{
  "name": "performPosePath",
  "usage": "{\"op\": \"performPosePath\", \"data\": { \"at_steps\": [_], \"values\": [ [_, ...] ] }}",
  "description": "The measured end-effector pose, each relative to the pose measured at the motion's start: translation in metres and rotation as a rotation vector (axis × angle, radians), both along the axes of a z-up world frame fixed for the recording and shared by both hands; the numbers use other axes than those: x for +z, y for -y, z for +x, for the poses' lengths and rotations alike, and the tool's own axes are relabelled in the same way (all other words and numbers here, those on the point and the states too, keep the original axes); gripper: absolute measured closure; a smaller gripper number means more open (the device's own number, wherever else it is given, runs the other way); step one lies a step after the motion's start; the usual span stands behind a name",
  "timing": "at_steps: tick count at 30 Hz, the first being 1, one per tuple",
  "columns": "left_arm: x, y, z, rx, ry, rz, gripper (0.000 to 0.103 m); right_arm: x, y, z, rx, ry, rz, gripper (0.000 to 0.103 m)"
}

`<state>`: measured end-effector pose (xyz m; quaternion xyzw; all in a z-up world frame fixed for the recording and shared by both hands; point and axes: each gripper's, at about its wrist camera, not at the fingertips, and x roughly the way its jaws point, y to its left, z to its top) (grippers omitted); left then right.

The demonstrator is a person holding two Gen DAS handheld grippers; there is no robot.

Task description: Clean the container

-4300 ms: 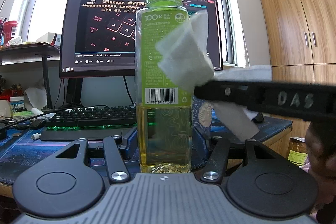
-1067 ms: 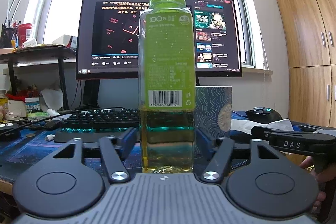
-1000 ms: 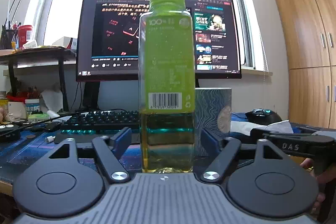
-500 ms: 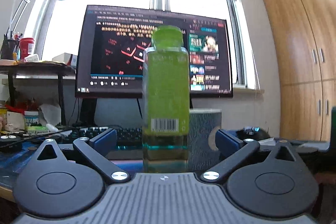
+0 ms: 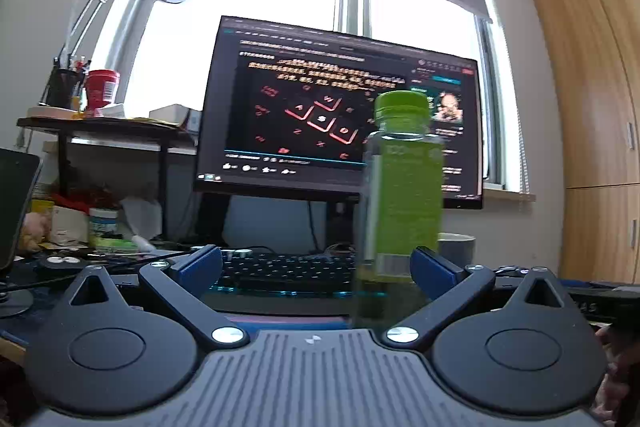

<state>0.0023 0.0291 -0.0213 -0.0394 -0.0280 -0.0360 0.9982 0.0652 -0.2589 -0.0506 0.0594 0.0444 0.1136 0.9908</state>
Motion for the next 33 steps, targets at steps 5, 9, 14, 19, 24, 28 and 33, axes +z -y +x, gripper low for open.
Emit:
{"op": "performPosePath", "data": {
  "at_steps": [5,9,14,19,24,28,33],
  "values": [
    [-0.001,-0.011,0.001,0.038,-0.012,-0.015,0.0,0.003,-0.006,-0.003,0.018,-0.002,-0.026,0.029],
    [-0.001,-0.019,0.003,0.067,-0.027,-0.038,0.0,0.007,-0.012,-0.006,0.035,-0.001,-0.06,0.026],
    [-0.002,-0.029,0.009,0.112,-0.07,-0.065,0.0,0.011,-0.019,-0.009,0.053,0.009,-0.079,0.026],
    [-0.005,-0.036,0.011,0.139,-0.082,-0.101,0.0,0.012,-0.022,-0.009,0.062,0.011,-0.089,0.025],
    [-0.008,-0.028,0.016,0.161,-0.1,-0.046,0.0,0.01,-0.021,-0.008,0.066,0.001,-0.086,0.025],
    [-0.01,-0.021,0.017,0.167,-0.108,-0.016,0.0,0.01,-0.021,-0.008,0.062,0.0,-0.088,0.025],
    [-0.009,-0.016,0.018,0.163,-0.107,-0.009,0.0,0.011,-0.02,-0.008,0.061,0.001,-0.088,0.025]
  ]
}}
